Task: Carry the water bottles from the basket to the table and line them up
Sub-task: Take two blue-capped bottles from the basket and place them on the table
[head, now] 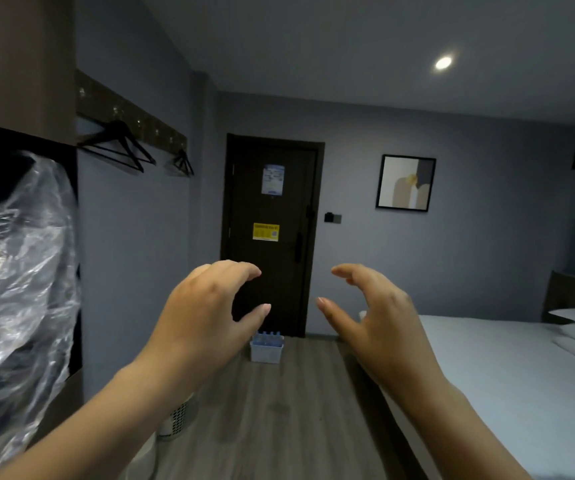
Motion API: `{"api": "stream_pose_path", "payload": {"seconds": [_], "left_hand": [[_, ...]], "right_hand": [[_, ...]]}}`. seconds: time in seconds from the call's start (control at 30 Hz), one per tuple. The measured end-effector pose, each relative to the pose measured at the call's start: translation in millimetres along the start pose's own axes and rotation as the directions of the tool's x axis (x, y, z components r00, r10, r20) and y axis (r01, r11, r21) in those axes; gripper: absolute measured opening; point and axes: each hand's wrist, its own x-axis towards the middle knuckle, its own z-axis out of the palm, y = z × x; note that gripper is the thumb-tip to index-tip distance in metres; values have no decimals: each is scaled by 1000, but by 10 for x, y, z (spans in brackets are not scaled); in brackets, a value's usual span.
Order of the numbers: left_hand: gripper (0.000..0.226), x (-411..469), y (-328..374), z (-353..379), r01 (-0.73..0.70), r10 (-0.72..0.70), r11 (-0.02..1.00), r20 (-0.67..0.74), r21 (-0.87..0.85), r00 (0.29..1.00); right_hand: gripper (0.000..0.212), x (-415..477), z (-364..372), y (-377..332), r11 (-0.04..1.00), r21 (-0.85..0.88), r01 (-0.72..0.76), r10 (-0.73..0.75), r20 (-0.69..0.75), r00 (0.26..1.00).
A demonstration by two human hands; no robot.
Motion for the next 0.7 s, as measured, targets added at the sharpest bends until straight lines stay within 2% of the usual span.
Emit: {"api": "stream_pose_path", "payload": {"seconds": [0.3, 0.7], "left_hand": [[41, 841, -516, 1123, -5, 4, 999, 24, 33, 1000], [42, 2062, -1113, 2650, 36, -40, 998, 58, 60, 998]], "right_hand": [[47, 675, 760, 1089, 998, -55, -35, 36, 19, 999], [45, 1736, 1802, 2574, 998, -20, -54, 55, 74, 996]]}}
